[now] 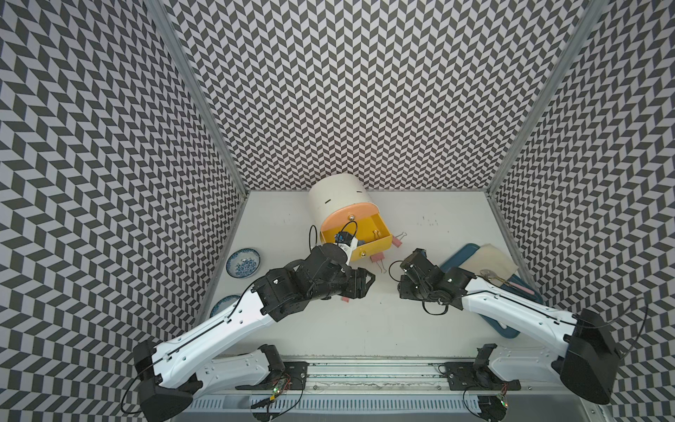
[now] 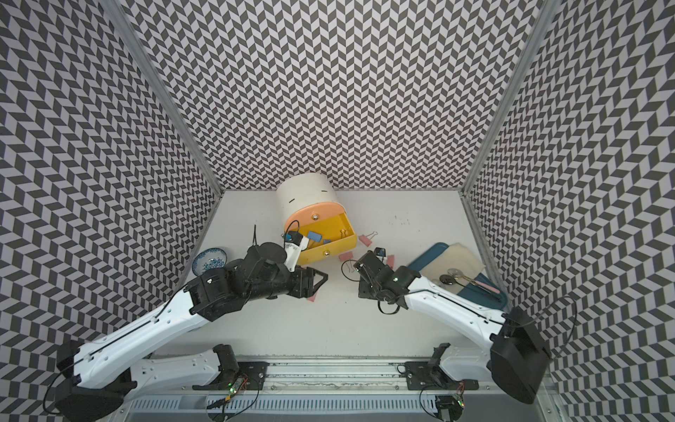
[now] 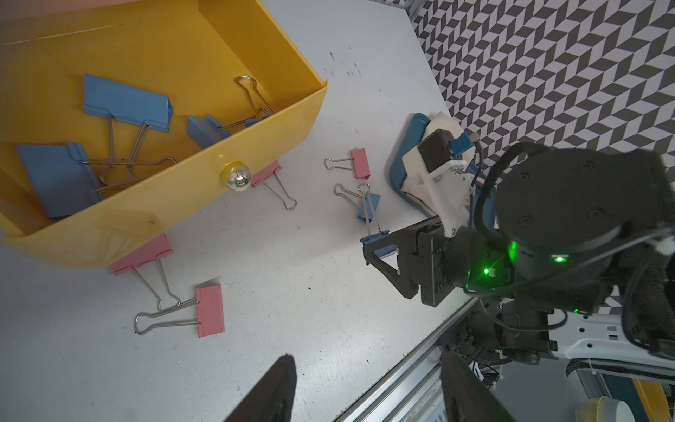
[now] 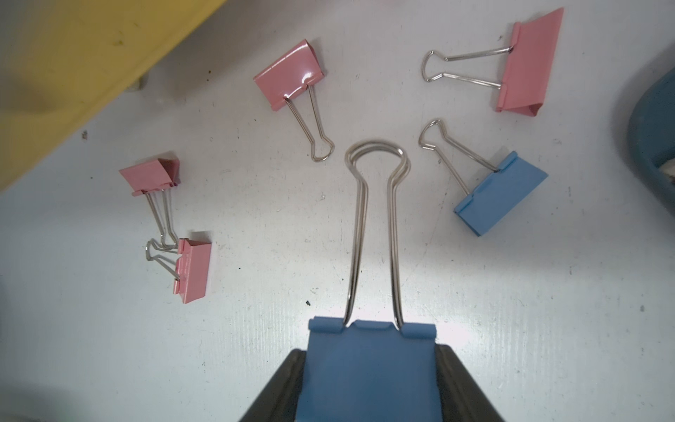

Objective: Put the binder clips in the drawer according to color
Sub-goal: Pick up the binder clip at the center of the board, then place the binder clip in the drawer.

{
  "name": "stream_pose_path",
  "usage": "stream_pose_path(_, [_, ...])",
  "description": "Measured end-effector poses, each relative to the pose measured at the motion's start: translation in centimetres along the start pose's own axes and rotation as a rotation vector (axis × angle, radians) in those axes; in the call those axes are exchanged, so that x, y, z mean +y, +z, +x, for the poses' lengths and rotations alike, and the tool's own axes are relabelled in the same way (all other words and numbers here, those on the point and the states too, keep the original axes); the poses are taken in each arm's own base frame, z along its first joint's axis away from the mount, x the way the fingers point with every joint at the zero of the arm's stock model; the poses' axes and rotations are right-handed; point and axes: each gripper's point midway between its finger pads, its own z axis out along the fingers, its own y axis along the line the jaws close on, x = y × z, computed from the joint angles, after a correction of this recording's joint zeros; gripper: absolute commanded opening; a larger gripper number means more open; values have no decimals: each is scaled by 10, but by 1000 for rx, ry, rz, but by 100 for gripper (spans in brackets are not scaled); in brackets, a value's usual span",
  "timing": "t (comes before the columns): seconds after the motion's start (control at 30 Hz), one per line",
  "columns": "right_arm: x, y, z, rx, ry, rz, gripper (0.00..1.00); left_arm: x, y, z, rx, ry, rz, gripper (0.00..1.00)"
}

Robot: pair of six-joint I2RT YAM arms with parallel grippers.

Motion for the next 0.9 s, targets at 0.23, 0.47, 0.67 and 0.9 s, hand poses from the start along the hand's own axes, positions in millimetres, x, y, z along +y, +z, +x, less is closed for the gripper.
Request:
stream_pose_path(0.23, [5, -30, -28, -79, 24, -61, 37, 1, 11, -11, 10, -47, 39, 66])
stream_pose_path(0.47, [33, -74, -75, -191, 17, -166, 38, -9, 13, -43, -19, -61, 78, 66])
stream_pose_path(0.67, [52, -93, -103, -230, -12, -208, 39, -12, 12, -68, -44, -57, 104, 66])
stream_pose_path(0.9, [79, -87, -125, -211, -65, -232, 39, -1, 18, -94, -55, -75, 115, 66])
